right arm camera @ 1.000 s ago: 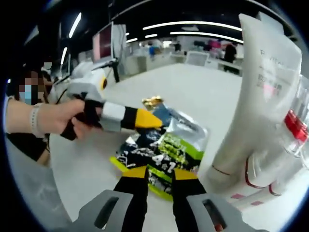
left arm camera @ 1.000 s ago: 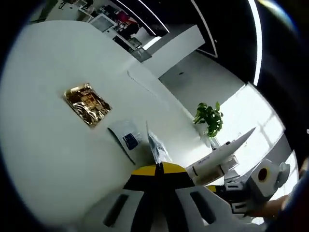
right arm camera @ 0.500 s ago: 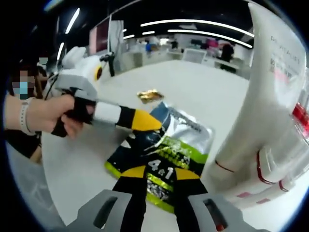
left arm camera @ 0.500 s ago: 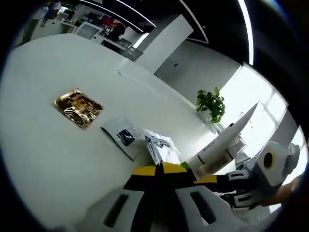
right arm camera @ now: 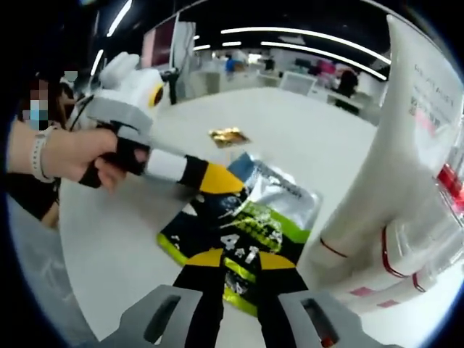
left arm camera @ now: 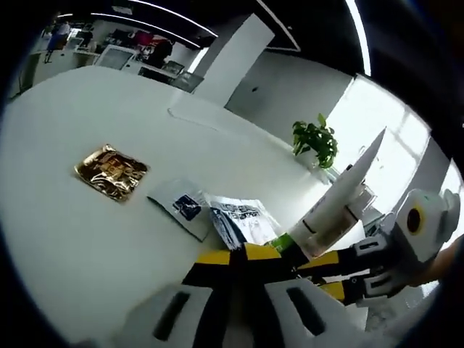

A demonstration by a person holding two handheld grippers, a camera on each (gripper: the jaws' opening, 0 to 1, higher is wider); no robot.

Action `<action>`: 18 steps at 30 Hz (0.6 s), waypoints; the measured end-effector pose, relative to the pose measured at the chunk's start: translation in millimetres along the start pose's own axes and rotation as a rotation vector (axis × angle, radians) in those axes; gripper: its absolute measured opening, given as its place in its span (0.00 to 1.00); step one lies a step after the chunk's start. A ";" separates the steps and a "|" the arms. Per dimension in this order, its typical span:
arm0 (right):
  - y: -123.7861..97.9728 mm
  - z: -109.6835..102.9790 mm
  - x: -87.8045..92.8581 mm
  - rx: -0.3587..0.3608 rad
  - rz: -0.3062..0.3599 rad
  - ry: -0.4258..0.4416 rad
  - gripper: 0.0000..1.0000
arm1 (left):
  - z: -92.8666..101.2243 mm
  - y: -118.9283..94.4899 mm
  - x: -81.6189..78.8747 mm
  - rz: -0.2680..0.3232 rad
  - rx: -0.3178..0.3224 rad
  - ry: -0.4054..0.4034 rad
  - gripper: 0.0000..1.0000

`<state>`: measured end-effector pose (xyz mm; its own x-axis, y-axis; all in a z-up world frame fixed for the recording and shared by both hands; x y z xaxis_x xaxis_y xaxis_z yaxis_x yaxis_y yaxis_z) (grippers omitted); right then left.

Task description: Arrange the skincare products in the storage area until every visible bottle or jar stands upright without overlapping.

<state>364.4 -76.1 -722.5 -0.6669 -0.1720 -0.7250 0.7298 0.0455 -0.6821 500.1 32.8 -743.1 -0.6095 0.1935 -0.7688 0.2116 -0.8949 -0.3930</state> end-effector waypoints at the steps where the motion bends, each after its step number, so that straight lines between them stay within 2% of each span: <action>1: -0.1 -0.1 0.0 0.000 0.000 -0.007 0.09 | -0.7 -0.2 0.0 -0.004 -0.010 0.014 0.03; 7: 0.7 -0.1 -0.3 -0.002 -0.001 -0.013 0.09 | -0.7 -5.2 -3.0 0.003 -0.023 0.045 0.12; 10: 0.9 -0.1 0.0 -0.002 0.000 -0.012 0.09 | -0.4 -7.4 -5.8 0.012 -0.030 0.063 0.13; 13: 0.8 0.0 0.0 -0.004 0.000 -0.017 0.09 | 2.6 -10.9 -8.9 0.023 -0.044 0.091 0.20; 18: 1.1 0.7 0.2 -0.008 0.000 -0.022 0.09 | 6.1 -13.8 -12.3 0.025 -0.041 0.115 0.21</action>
<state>365.2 -76.7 -723.3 -0.6633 -0.1940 -0.7228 0.7285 0.0535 -0.6830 500.0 40.3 -725.2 -0.5121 0.2184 -0.8307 0.2585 -0.8831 -0.3916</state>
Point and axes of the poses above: the point that each gripper's makers call its tool centre point, and the gripper's own axes: y roughly forward along the fingers, z roughly to its right, x roughly out of its underside, the point moved 10 cm from there along -y, roughly backward along the fingers, and after that the axes turned 2 degrees about -y, right-handed, at the moved point
